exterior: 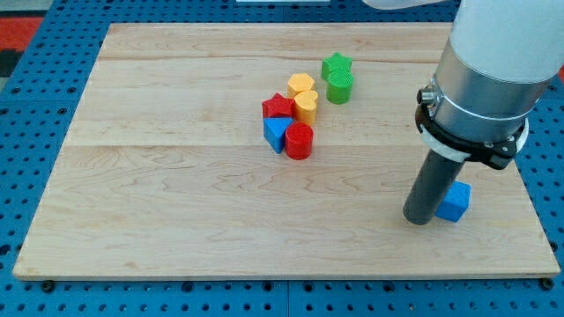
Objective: Move your arm towards group of blocks
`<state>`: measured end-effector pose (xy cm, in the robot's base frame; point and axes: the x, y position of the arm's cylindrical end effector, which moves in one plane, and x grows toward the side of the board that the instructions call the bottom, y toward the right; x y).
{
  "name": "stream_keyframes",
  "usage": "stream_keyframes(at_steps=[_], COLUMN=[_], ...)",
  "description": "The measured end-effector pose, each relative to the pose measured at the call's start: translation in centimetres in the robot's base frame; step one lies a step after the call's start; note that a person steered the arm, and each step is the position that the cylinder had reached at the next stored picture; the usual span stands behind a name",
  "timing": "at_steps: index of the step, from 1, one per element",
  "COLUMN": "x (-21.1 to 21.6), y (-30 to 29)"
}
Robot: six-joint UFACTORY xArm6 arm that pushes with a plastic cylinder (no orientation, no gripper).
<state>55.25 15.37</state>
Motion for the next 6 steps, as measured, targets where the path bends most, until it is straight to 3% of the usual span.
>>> stream_keyframes(at_steps=[3,4,6], x=[0.0,-0.4,-2.2], y=[1.7,0.2,-8.9])
